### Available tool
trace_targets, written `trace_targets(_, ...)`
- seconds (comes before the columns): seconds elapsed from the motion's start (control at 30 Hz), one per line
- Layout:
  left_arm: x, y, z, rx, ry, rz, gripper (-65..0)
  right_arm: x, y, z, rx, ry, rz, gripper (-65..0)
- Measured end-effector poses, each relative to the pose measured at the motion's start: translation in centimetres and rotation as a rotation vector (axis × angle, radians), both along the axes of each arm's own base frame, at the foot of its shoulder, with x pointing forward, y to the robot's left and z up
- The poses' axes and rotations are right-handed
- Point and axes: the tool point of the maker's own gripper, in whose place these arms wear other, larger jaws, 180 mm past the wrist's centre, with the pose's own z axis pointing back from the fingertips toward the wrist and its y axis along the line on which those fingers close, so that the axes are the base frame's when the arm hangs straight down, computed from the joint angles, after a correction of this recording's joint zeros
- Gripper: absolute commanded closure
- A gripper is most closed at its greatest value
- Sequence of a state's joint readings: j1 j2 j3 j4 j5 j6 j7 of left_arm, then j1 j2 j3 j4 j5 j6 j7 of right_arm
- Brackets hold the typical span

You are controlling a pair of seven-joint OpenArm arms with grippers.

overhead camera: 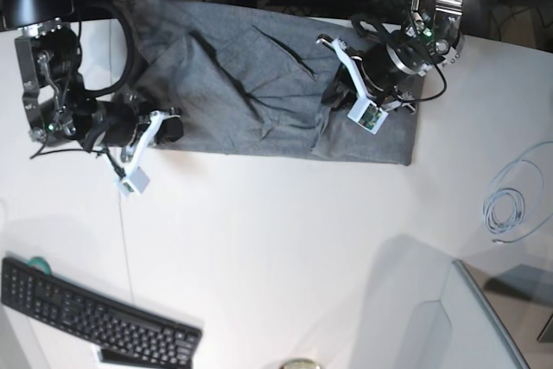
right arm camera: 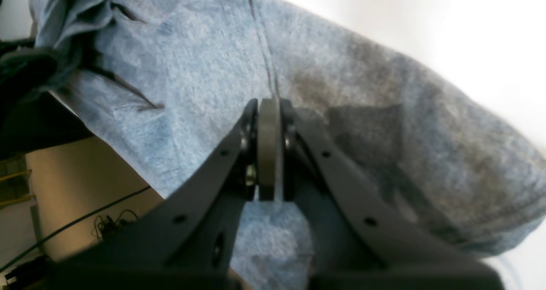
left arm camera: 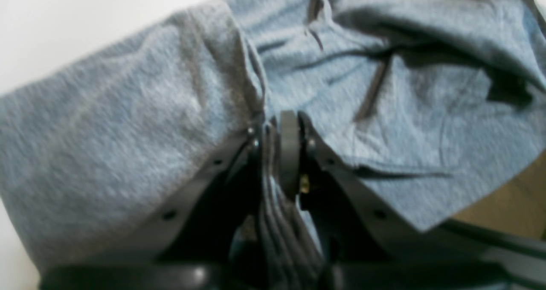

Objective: Layout the t-shirt on the table in an organized manner, then fold the t-shirt properly
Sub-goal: 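Lift the shirt end with the left gripper and fold it toward the right gripper, then press the folded half down with the left gripper and release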

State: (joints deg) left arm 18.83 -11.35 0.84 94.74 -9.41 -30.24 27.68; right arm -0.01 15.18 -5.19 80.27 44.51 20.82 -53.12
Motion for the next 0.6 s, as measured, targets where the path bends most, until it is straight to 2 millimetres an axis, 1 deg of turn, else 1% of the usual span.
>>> trace_targets(0.07, 0.1, -0.9, 0.4, -0.009, -0.011, -0.025, 0.0, 0.0, 0.0, 0.0, -0.002, -0.001, 0.0, -2.4)
trace_targets(0.23, 0.3, -2.8, 0.3, -0.022, -0.011, -0.053, 0.0, 0.1, 0.0, 0.0, -0.002, -0.002, 0.0, -2.4)
trace_targets(0.43, 0.5, -2.9, -0.3, -0.017, 0.001, -0.049, 0.0, 0.1, 0.0, 0.0, -0.002, -0.002, 0.0, -2.6)
trace_targets(0.6, 0.2, -2.7, -0.9, -0.012, 0.021, -0.047, 0.0, 0.1, 0.0, 0.0, -0.002, -0.002, 0.0, -2.6)
